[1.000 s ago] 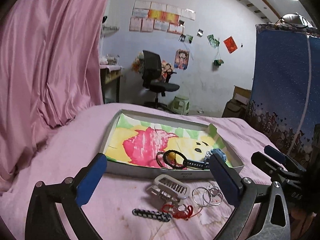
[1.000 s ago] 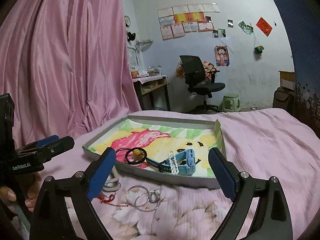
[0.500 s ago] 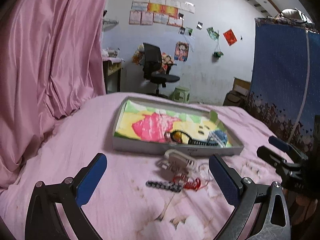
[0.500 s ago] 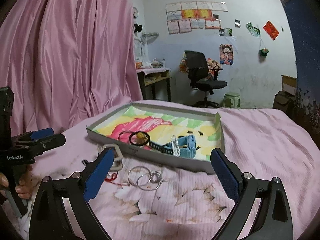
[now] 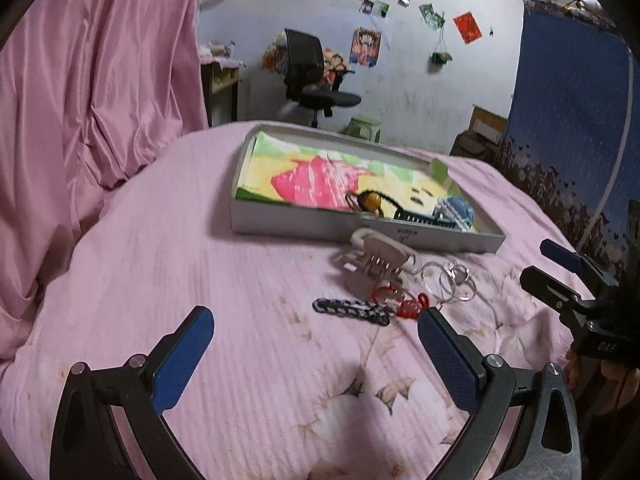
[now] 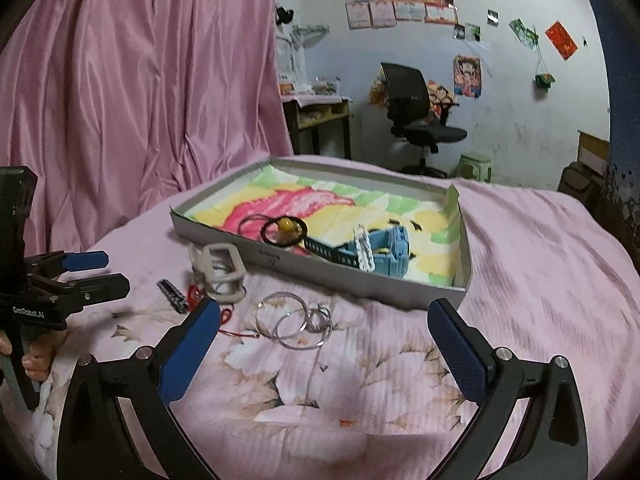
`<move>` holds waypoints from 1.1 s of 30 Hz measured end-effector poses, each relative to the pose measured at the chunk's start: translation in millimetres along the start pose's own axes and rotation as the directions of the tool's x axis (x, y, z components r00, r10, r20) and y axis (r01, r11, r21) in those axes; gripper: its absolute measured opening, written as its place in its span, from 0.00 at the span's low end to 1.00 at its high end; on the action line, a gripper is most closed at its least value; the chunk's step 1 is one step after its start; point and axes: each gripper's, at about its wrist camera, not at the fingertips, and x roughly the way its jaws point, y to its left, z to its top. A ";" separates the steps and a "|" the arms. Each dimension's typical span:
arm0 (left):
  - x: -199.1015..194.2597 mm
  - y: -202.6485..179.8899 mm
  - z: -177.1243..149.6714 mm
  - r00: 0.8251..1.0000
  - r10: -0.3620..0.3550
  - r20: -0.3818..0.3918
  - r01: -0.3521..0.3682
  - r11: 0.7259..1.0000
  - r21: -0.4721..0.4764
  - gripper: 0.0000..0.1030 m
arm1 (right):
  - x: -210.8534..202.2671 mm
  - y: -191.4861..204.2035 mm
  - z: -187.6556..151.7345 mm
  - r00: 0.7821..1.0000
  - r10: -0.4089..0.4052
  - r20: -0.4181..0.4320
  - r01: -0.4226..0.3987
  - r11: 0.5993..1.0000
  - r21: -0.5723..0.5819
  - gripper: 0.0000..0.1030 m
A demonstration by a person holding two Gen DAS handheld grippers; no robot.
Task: Organize jewelry
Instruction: 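Withdraw both tools from the tray back toward the remaining jewelry, then lower the left tool and grasp the black-and-white braided keychain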
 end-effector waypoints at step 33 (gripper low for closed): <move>69.6 -20.7 27.7 0.959 -0.139 -0.246 0.205 0.942 0.266 0.85 | 76.4 -6.7 -16.8 0.956 0.106 -0.272 -0.081 0.992 0.101 0.34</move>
